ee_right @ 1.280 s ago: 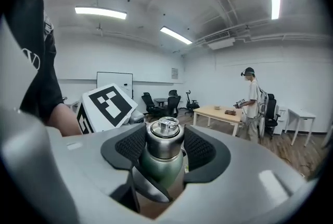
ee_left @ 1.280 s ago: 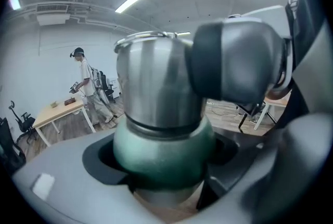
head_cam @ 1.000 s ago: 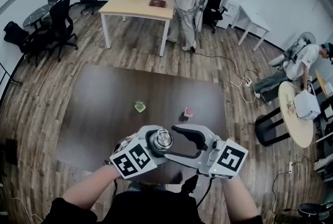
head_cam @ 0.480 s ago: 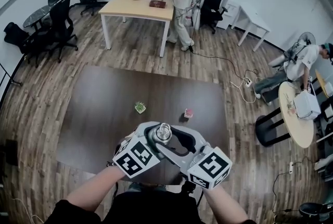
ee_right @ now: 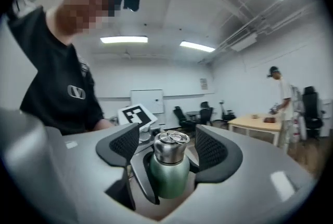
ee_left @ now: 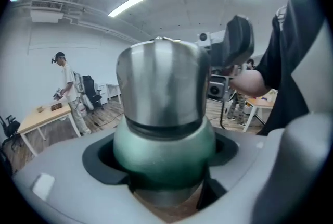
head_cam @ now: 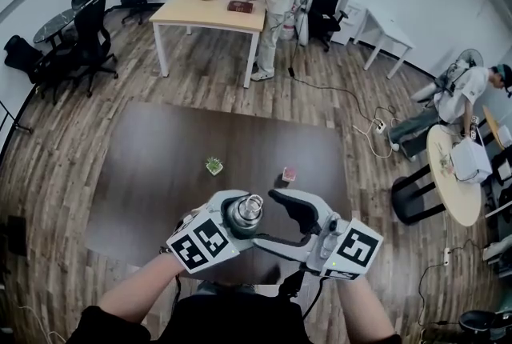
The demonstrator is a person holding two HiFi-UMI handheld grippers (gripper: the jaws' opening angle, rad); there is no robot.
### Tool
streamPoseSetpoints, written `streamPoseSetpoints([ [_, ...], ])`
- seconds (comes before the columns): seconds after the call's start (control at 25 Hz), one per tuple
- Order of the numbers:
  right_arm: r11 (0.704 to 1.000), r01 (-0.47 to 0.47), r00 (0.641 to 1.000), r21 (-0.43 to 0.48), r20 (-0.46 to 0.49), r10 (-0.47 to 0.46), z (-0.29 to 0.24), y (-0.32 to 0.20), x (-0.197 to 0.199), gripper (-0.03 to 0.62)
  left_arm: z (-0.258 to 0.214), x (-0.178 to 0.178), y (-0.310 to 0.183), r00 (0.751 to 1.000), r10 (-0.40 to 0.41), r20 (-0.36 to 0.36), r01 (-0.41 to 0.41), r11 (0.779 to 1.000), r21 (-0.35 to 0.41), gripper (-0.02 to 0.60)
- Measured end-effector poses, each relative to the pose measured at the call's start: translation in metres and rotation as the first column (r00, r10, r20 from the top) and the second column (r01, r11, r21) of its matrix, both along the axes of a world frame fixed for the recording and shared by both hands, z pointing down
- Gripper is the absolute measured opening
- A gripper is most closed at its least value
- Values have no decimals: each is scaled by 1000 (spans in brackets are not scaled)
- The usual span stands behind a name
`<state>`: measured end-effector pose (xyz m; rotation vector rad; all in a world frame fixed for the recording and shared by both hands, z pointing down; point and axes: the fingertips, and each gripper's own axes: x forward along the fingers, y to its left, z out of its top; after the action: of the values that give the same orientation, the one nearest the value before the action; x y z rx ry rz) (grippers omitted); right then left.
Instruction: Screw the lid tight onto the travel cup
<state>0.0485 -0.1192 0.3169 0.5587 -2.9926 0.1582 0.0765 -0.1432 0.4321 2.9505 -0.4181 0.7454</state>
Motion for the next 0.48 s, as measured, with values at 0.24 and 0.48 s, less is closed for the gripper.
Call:
streamPoseSetpoints([
  [0.24,914,405,905,-29,-125,-405,11,17,-3,325,-6,11,39,982,187,22,-187,982,22,394],
  [0.48,955,298,948,4,-122,-295,14,2,-13,241,-2,6,15,998,64,16,-64,998,2,394],
])
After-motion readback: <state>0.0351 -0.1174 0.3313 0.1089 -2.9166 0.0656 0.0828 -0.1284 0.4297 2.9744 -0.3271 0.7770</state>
